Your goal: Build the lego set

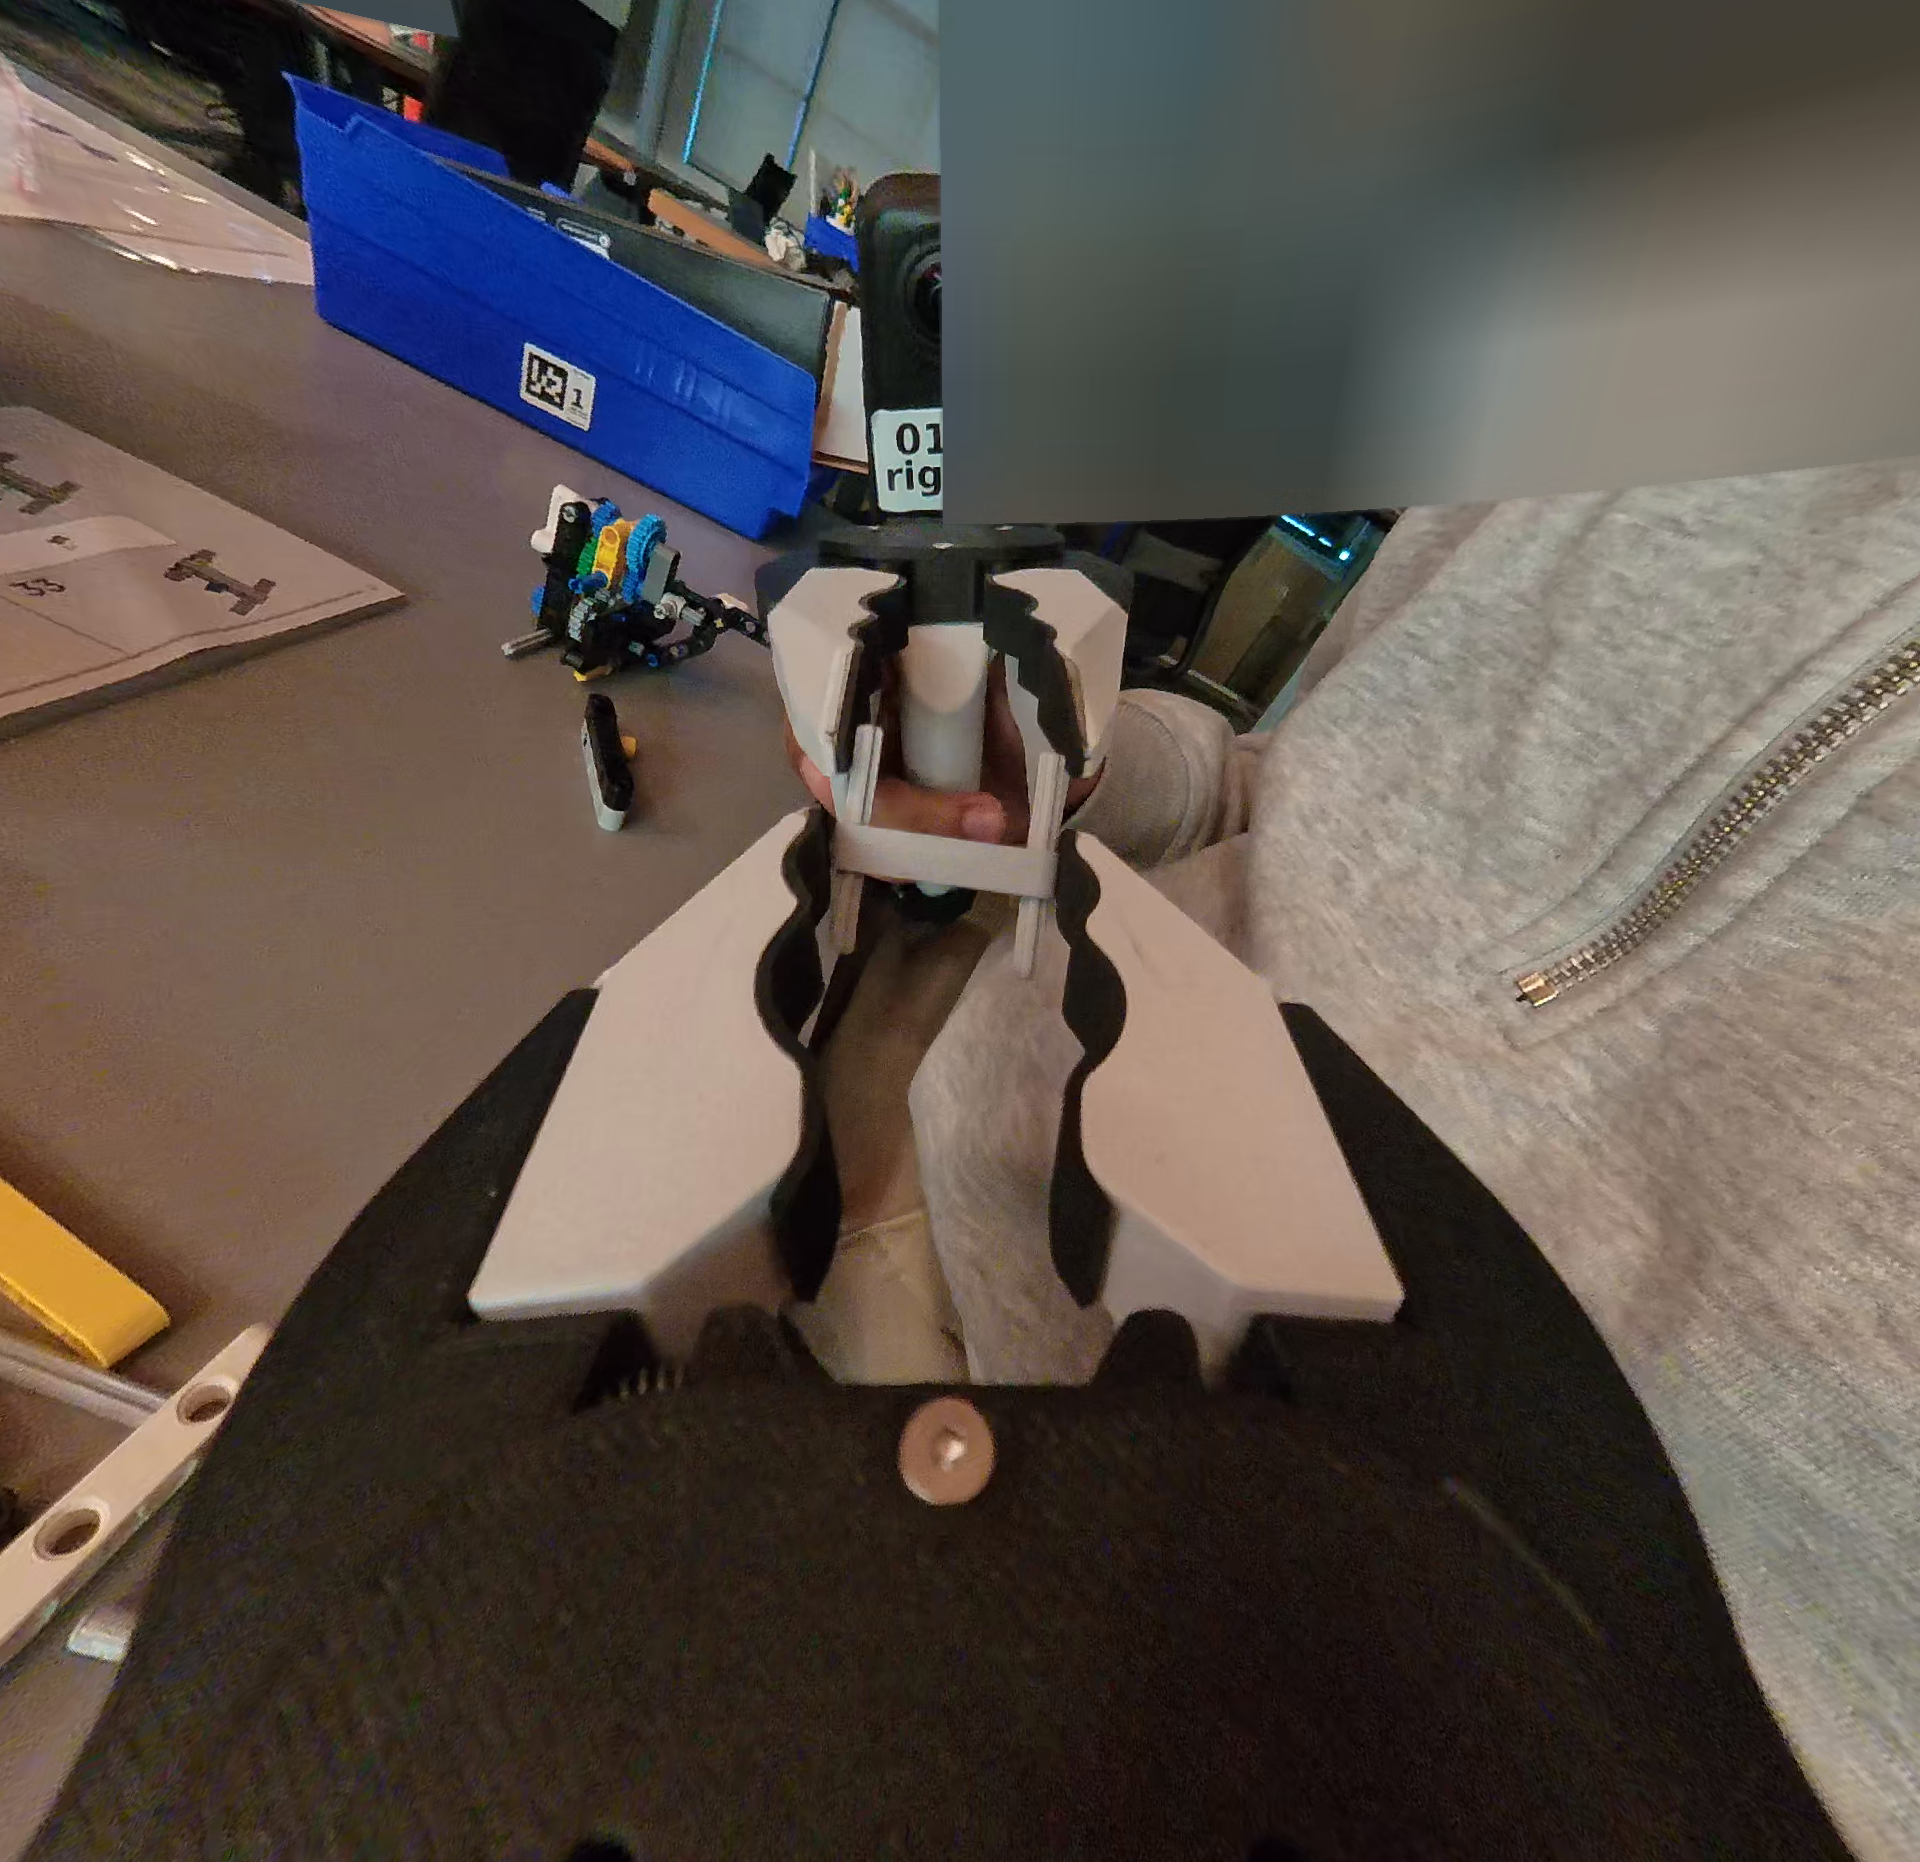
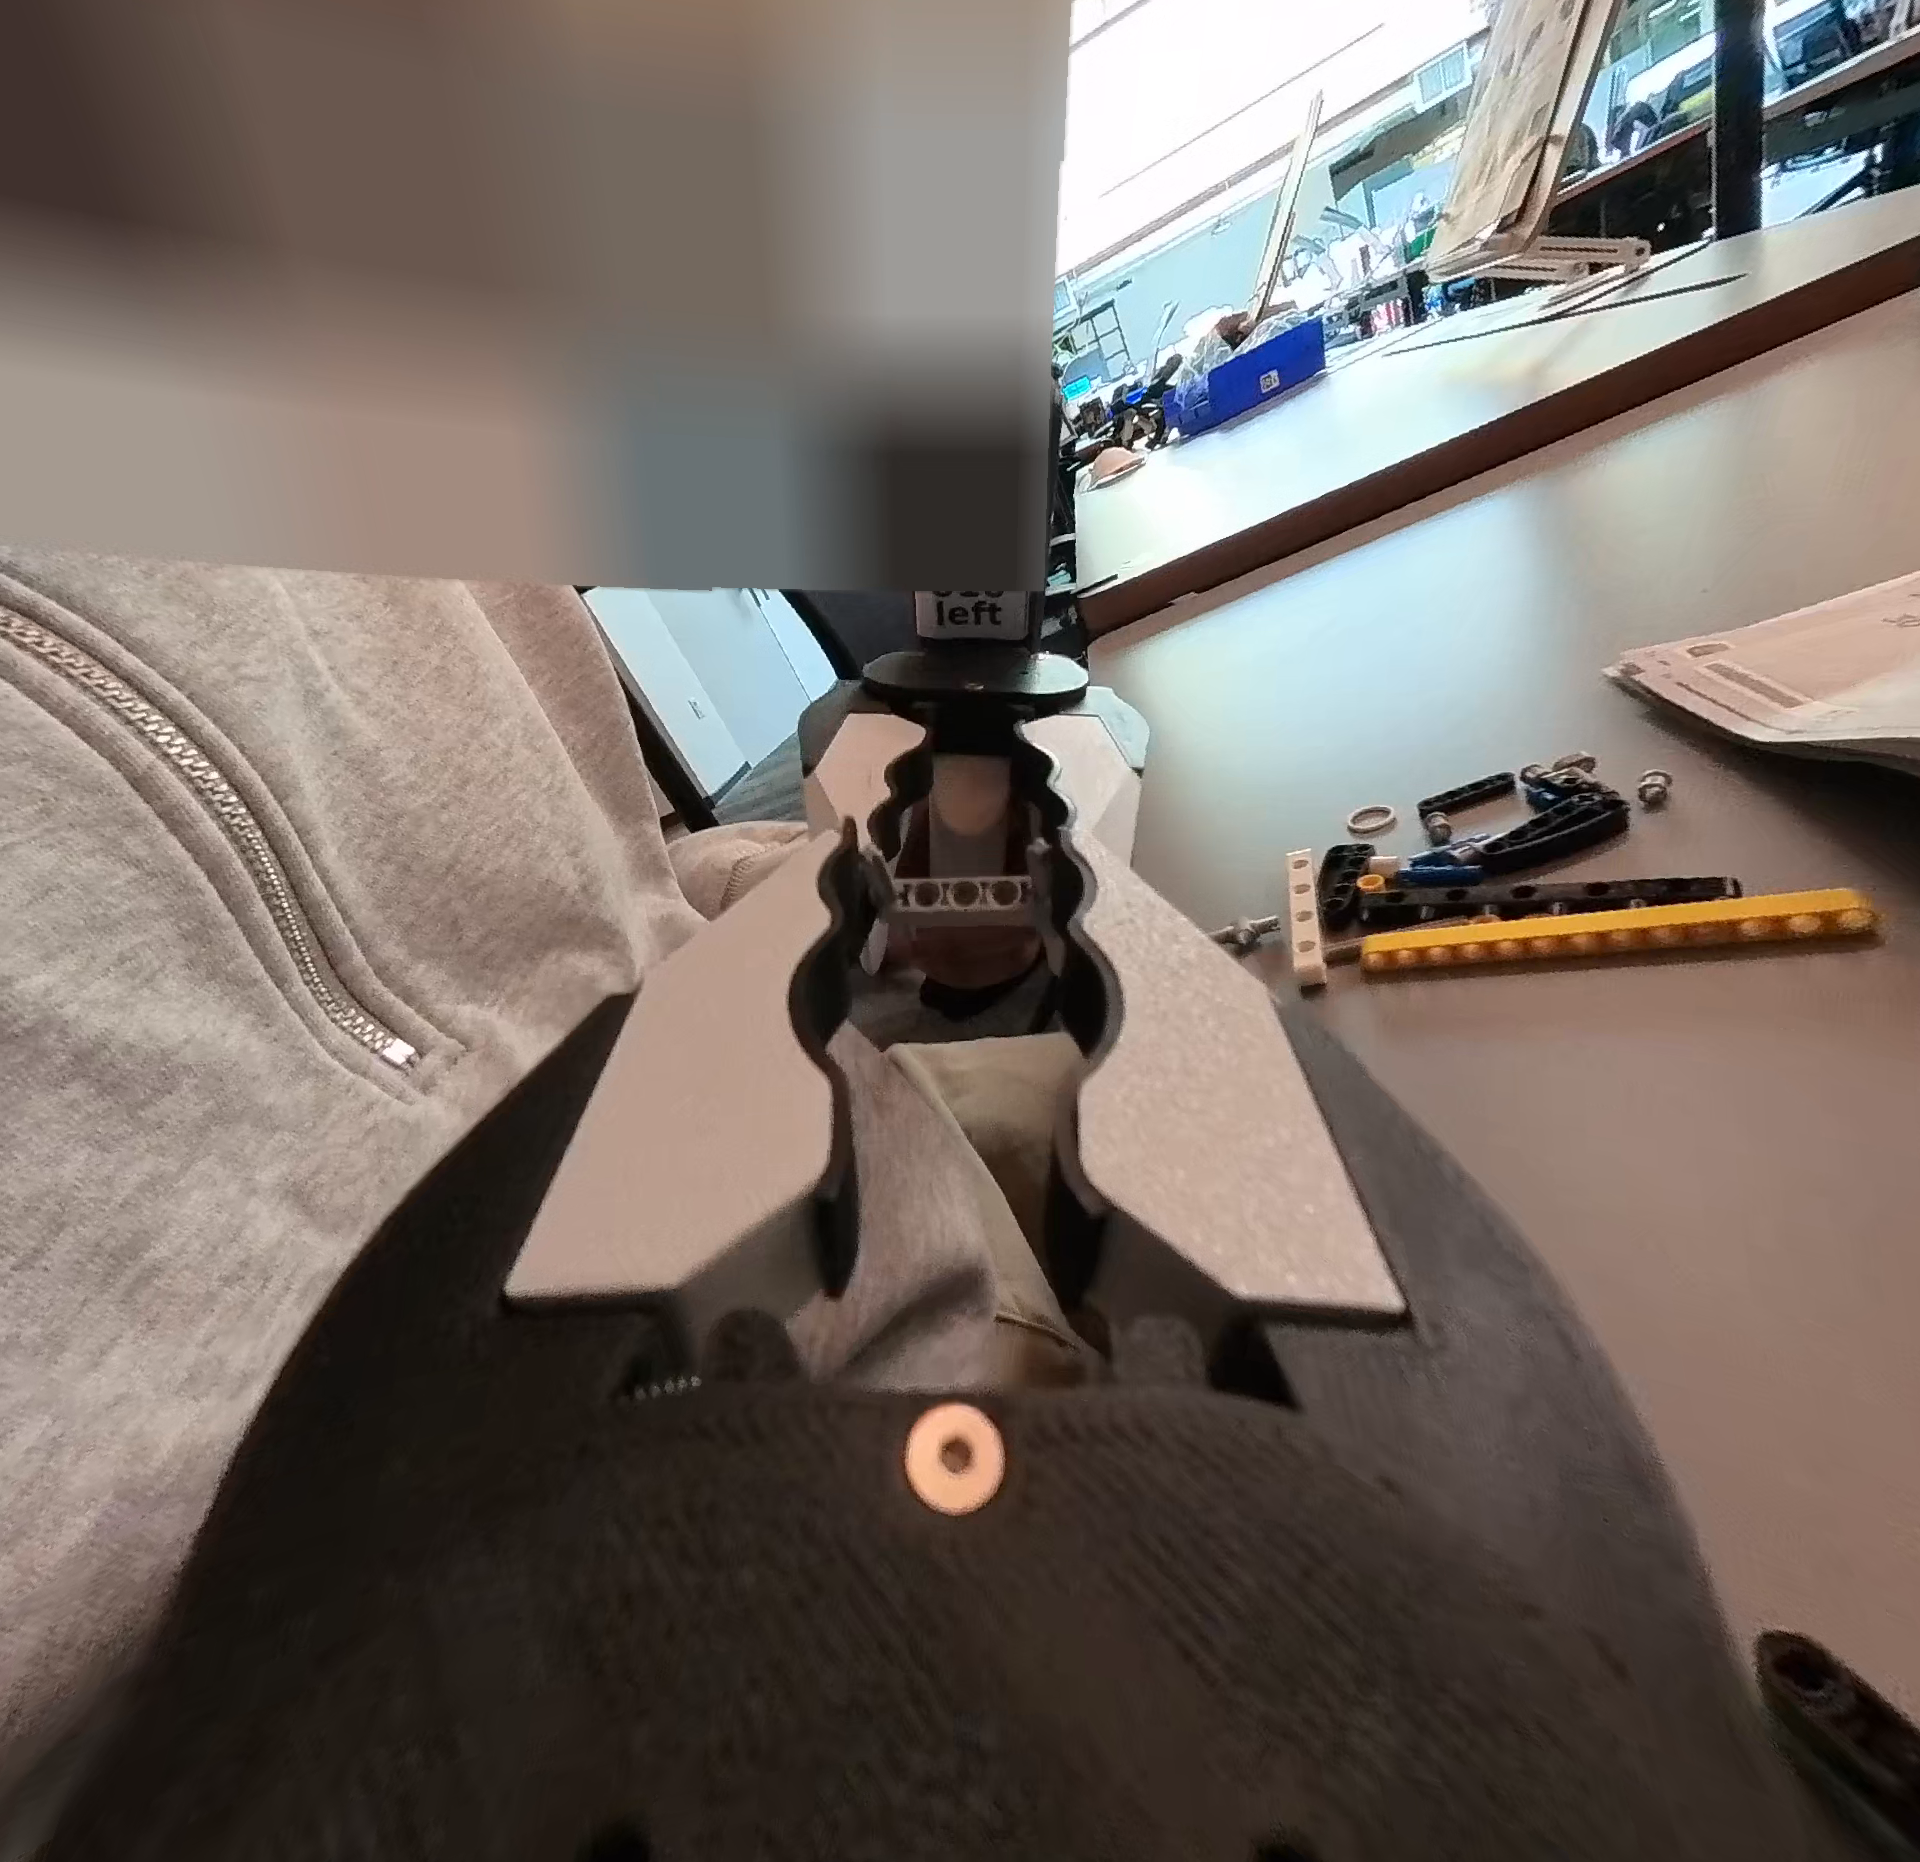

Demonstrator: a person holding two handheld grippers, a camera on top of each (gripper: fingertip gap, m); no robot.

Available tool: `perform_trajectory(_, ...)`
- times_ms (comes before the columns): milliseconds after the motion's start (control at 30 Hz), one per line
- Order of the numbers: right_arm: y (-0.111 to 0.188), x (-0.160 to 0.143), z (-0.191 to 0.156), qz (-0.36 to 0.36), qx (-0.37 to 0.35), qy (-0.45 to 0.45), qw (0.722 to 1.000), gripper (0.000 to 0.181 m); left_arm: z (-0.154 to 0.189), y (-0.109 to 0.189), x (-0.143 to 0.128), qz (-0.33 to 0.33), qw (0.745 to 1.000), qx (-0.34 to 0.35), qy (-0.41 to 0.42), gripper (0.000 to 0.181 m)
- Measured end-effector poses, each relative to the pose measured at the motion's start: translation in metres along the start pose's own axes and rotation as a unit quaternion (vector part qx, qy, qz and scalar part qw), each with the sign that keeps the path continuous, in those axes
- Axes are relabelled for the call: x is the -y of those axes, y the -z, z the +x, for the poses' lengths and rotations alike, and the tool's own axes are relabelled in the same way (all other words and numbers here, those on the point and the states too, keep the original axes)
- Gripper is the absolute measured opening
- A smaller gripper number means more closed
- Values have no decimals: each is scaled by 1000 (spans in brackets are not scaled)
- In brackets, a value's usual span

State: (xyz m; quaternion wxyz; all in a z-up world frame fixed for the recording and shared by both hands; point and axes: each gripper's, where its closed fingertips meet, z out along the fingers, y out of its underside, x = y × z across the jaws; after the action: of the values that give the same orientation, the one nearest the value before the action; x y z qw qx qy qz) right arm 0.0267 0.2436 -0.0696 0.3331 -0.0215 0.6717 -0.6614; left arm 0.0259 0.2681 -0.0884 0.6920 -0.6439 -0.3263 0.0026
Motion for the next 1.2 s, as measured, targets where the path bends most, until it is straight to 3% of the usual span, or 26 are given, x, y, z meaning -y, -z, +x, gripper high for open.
perform_trajectory(600,-1,-14,1,-46,3,0,999,35,-1,2,-18,-61,998,0,-20,39)
perform_trajectory(933,-3,-7,-1,-26,3,8,1000,36,1,3,-13,-57,997,18,-49,39)
perform_trajectory(1100,4,8,8,6,-33,20,999,45,-14,19,2,-37,994,81,-65,40)
perform_trajectory(1200,8,9,27,-8,-93,24,995,33,-38,53,18,-14,983,170,-65,40)
